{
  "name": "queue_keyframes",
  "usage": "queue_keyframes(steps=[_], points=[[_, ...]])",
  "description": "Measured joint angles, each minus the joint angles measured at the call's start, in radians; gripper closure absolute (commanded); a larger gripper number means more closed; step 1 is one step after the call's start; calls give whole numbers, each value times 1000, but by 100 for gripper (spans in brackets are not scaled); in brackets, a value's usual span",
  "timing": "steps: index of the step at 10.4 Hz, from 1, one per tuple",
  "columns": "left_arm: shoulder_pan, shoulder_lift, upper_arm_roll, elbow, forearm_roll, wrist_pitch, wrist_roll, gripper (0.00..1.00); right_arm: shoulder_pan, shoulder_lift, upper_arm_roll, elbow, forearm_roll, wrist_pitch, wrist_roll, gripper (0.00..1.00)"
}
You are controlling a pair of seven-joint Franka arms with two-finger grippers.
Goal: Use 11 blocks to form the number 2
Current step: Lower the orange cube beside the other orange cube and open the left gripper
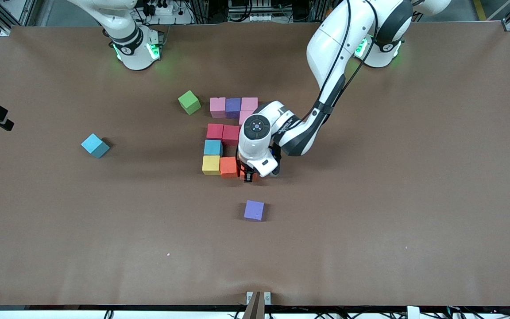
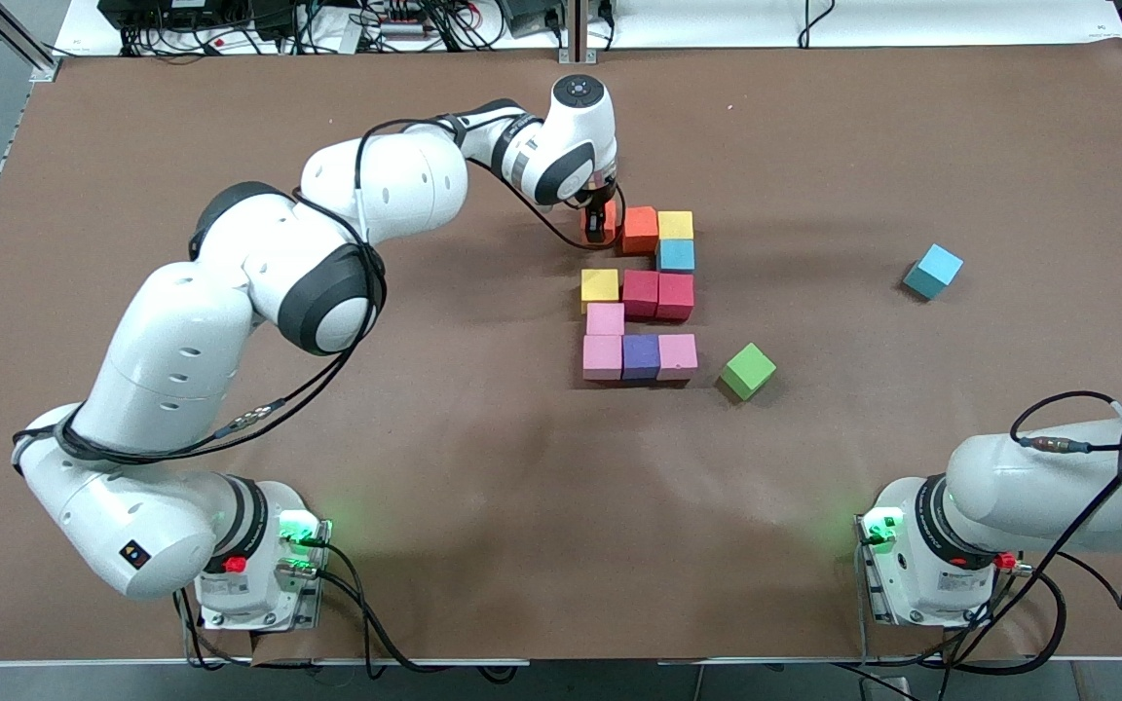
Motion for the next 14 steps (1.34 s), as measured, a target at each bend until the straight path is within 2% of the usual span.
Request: queue_keyframes(steps=[7, 8, 9, 10, 14], points=[[-15, 3, 0, 0, 0, 13, -22, 66, 0, 0, 0, 1, 0, 0, 0, 0], [-15, 3, 0, 0, 0, 14, -22, 51, 0, 0, 0, 1, 0, 0, 0, 0], [-15, 4, 0, 0, 0, 14, -22, 17, 0, 0, 0, 1, 0, 0, 0, 0], [-15, 4, 0, 0, 0, 16, -22, 0, 0, 0, 0, 1, 0, 0, 0, 0], [-17, 21, 0, 1, 0, 39, -22, 0, 0, 0, 0, 1, 0, 0, 0, 0]])
